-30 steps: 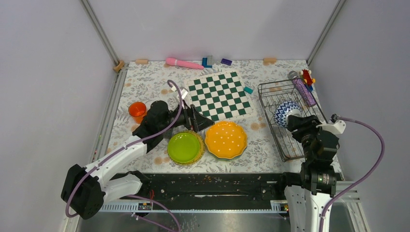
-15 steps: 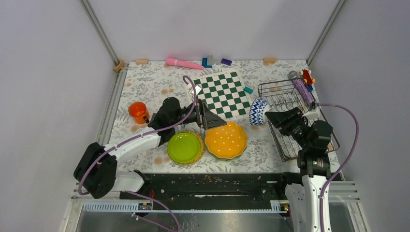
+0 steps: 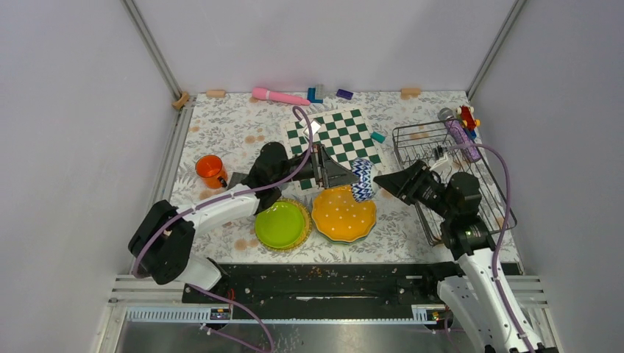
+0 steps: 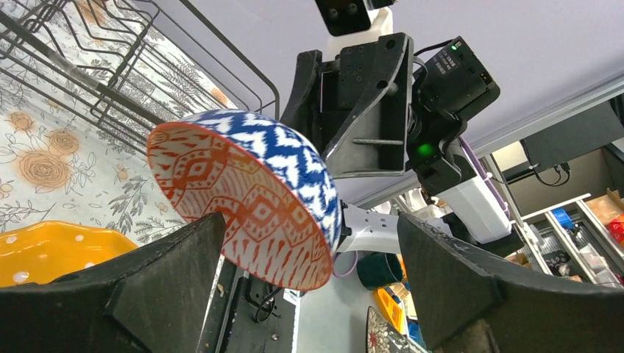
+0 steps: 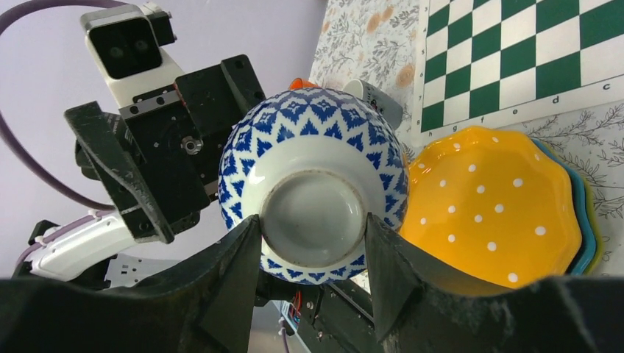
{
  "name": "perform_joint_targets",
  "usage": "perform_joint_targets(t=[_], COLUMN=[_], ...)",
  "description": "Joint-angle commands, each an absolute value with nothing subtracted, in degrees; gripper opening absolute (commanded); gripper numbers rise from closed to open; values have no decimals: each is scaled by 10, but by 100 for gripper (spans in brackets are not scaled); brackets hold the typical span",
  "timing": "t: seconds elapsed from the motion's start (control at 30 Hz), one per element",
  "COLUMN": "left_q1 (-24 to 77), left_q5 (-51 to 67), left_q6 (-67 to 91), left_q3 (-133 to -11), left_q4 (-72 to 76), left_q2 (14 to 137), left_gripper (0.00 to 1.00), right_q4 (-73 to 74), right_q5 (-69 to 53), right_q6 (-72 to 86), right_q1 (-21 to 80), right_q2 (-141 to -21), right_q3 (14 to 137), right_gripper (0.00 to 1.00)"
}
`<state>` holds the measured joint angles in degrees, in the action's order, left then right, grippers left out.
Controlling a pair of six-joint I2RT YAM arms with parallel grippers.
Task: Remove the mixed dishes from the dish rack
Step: Place the bowl at the center of the board.
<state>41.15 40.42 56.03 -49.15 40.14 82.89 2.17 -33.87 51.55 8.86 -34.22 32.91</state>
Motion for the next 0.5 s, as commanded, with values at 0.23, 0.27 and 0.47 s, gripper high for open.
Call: perform_joint_targets(t=[0.23,0.27,0.47], left_q1=[427,428,434], left_q5=[437,443,467], left_q6=[635,645,696], left_q3=[-525,-526,-523], left_q4=[516,530,607], left_q2=[868,873,891], left_gripper=[62,59,35], right_q4=[-117,-124,-159], right_q5=[-301,-301,-300], right_q6=[557,561,580], right_q1=[128,129,134], right_q2=[-367,-369,-371], right_q3=[313,312,302], right_gripper=[0,0,0])
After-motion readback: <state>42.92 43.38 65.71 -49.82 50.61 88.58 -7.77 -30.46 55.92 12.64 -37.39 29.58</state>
